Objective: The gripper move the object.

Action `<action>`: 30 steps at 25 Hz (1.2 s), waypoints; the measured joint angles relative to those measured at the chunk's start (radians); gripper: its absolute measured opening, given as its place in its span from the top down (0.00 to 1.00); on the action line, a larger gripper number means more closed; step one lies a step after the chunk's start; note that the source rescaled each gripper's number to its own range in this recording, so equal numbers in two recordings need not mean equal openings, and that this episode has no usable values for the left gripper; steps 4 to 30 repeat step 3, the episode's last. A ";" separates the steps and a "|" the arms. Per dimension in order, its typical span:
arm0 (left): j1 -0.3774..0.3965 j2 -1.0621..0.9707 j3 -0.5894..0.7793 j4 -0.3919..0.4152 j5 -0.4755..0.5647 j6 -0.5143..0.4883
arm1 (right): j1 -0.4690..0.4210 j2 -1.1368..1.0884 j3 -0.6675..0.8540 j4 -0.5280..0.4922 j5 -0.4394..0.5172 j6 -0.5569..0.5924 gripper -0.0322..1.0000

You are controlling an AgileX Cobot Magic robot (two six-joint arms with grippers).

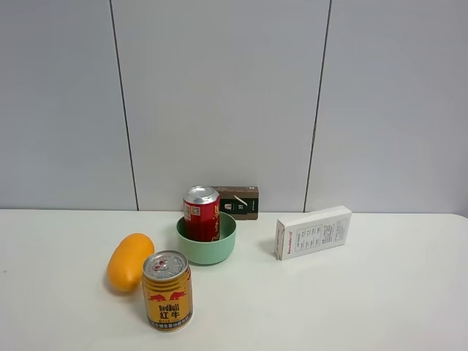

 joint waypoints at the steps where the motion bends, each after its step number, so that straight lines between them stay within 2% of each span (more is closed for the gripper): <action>1: 0.000 0.000 0.000 0.000 0.000 0.000 | 0.000 0.000 0.000 0.000 0.000 0.000 0.00; 30: 0.000 0.000 0.000 0.000 0.000 0.000 | 0.000 0.000 0.000 0.000 0.000 0.000 0.00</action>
